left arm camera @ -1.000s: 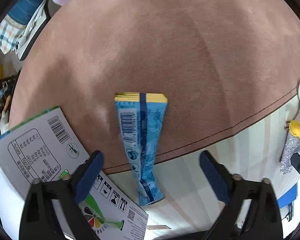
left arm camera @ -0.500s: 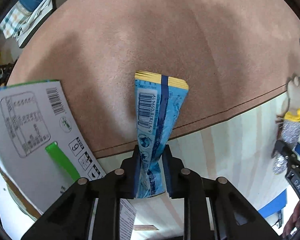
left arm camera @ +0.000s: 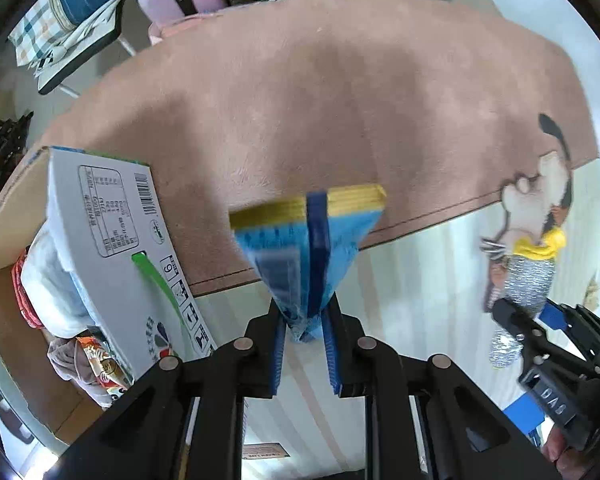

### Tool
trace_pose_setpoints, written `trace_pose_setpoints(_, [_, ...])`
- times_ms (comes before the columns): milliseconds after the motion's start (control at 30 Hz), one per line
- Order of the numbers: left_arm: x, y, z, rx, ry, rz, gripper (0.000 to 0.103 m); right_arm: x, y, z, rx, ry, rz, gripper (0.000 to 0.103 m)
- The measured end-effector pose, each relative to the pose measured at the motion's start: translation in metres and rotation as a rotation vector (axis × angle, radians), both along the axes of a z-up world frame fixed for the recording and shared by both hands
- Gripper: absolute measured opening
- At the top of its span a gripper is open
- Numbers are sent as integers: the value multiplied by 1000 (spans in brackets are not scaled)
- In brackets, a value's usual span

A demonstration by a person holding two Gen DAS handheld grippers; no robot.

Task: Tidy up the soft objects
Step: 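Carry the tube pack and scrubber into the box and release them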

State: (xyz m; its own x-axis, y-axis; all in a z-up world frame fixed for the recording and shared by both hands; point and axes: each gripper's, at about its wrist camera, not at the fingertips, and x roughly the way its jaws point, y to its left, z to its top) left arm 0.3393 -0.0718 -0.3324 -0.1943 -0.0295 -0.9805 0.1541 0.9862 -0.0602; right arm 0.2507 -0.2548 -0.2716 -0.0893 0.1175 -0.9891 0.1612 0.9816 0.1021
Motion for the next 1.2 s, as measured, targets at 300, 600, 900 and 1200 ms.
trace_pose_setpoints(300, [25,-11,-39,0,79,52,22,11,12,2,-36,-13,10,45])
trace_pose_setpoints(600, [15,-18,-64,62,110,-25,33,20,-3,-11,-49,-7,-28,45])
trace_pose_setpoints(900, [-19,-16,-22,10,-2,-15,16,17,-13,-16,-54,-20,-40,45])
trace_pose_setpoints(1200, [-46,41,104,-133,-184,54,16,0,11,46,14,-105,8,45])
